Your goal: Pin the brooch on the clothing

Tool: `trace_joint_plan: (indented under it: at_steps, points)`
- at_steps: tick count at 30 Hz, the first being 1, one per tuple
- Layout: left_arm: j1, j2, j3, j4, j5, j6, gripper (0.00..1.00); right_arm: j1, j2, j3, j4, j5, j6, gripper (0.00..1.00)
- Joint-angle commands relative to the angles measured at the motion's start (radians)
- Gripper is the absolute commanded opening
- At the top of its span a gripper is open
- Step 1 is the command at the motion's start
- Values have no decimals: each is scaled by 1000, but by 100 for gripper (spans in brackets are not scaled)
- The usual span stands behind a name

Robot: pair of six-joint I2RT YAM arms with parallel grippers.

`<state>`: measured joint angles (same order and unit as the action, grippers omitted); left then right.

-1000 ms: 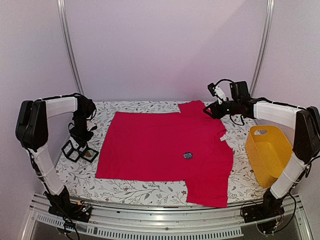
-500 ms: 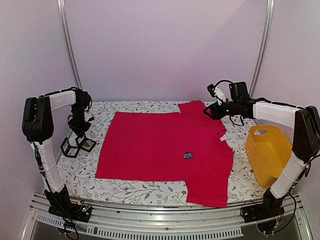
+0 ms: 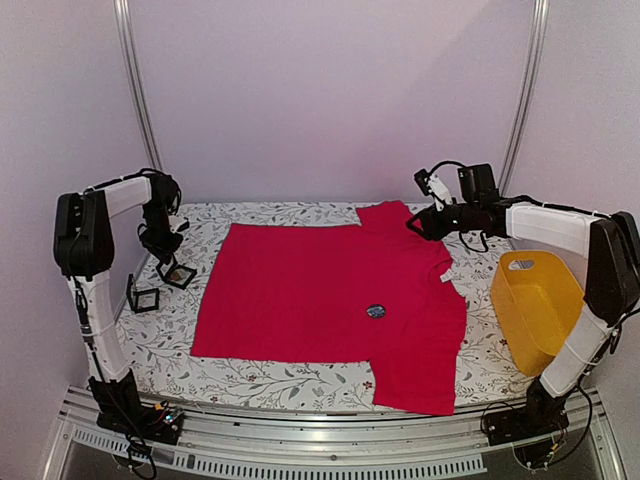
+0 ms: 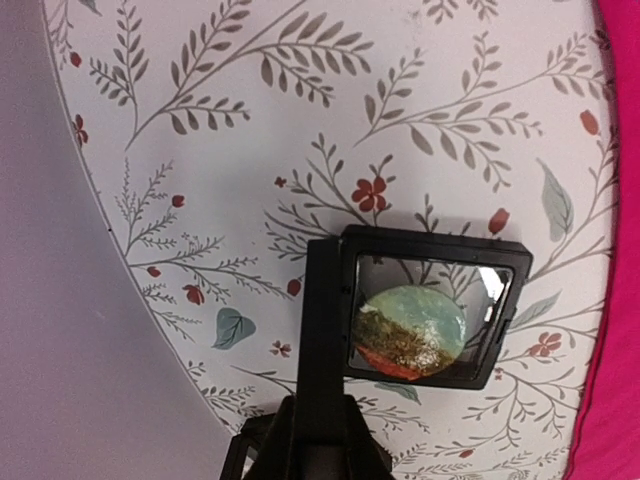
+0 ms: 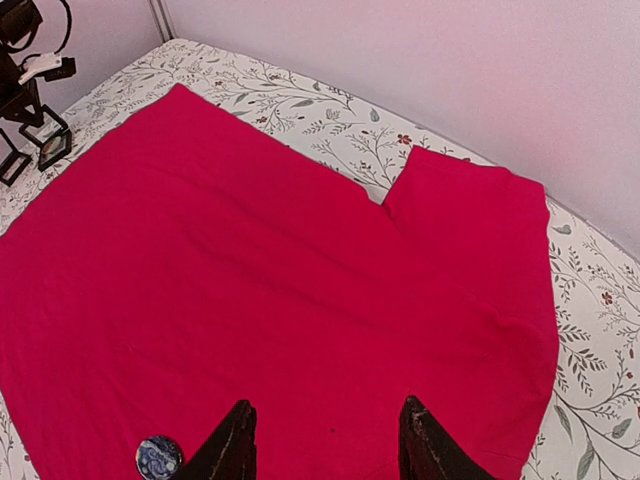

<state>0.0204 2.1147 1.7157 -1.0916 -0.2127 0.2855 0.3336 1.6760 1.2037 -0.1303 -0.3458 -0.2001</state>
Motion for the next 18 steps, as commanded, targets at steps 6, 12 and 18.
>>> trace_joint_plan:
  at_steps: [6, 12, 18]
  points:
    - [0, 41, 27, 72, 26, 36, 6, 0, 12, 39, -22, -3, -4, 47]
    - [-9, 22, 65, 74, -96, 0, 58, 0, 16, 46, -30, -13, -1, 48]
    - [-103, -89, 99, 103, -243, -92, 71, -1, 26, 50, -33, -25, 4, 49]
